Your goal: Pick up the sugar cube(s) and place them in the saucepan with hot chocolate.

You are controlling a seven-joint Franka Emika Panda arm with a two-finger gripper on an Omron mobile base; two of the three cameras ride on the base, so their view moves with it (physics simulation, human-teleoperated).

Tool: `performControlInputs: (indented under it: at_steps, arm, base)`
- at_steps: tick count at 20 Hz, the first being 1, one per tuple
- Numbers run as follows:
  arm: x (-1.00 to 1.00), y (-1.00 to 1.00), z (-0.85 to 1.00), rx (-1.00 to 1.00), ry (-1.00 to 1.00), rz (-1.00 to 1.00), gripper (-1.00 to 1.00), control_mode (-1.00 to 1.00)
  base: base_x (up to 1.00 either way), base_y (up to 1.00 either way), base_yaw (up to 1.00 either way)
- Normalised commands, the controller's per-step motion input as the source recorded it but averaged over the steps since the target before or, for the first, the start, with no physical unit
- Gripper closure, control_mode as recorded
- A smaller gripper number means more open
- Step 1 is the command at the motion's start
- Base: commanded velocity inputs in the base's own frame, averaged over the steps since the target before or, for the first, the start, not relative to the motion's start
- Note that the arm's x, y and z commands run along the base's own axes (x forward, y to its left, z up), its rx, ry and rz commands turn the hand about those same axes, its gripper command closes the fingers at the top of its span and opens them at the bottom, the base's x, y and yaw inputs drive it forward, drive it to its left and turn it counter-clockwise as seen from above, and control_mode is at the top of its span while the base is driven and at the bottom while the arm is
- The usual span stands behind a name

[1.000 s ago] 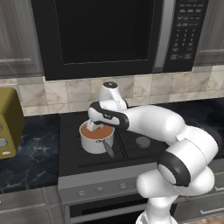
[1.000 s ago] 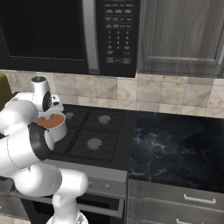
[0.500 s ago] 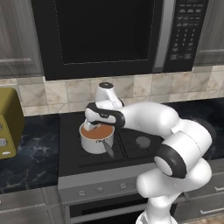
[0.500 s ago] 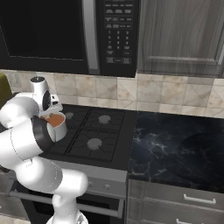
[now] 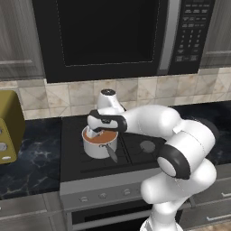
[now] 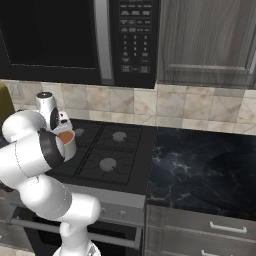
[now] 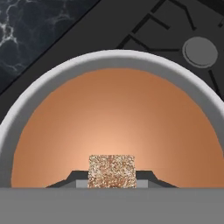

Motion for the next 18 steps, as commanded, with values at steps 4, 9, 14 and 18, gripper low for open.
performControlInputs:
  at_steps: [4,9,14,18]
  arm:
    - [0.0,0.05,0.0,0.0,0.0,-0.01,-1.0,-1.0]
    - [0.0,0.01,0.0,0.0,0.0,0.0,-1.0,-1.0]
    - [0.0,0.0,0.0,0.0,0.0,0.0,-1.0,-1.0]
    - [0.01,0.0,0.0,0.0,0.0,0.0,-1.0,-1.0]
  base:
    - [0.0,0.0,0.0]
    - [0.0,0.0,0.0]
    - [0.0,0.0,0.0]
    - [0.0,0.0,0.0]
